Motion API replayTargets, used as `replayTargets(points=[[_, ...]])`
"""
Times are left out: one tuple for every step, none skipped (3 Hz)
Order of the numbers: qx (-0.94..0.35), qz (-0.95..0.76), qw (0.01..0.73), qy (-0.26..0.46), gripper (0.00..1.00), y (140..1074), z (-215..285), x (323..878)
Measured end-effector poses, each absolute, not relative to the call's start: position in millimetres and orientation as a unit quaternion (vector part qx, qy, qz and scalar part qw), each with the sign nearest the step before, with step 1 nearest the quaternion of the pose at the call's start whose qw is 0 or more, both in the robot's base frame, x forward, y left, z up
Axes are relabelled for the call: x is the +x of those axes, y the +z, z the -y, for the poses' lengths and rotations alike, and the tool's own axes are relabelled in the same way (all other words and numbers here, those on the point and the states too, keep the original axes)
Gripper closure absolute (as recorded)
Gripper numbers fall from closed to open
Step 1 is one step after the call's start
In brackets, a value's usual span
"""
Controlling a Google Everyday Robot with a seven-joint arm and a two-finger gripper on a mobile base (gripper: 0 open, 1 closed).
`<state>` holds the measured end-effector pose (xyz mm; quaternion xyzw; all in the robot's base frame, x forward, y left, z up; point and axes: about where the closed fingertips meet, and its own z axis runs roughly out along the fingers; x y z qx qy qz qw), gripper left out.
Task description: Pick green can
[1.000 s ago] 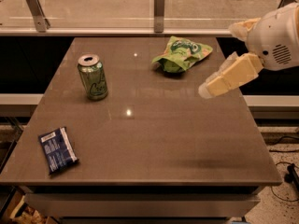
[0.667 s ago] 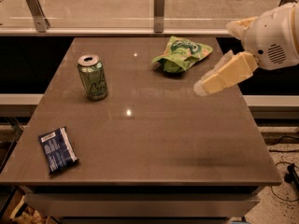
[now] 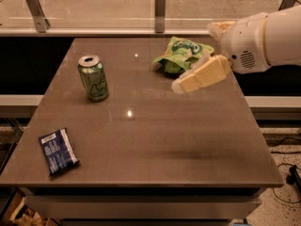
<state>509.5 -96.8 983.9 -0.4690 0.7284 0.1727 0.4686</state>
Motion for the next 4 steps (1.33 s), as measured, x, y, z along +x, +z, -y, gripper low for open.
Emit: replayTargets(points=[[-0.468,-0.711,0.487,0.196,0.00,974,71,524],[-0.470,-0.698,0.495,0.220,0.00,962,45,538],[-0.470,-0.683,0.503,0.244,0.00,952,21,553],[-0.473,-0.670,0.508,0.263,0.00,946,0,565]])
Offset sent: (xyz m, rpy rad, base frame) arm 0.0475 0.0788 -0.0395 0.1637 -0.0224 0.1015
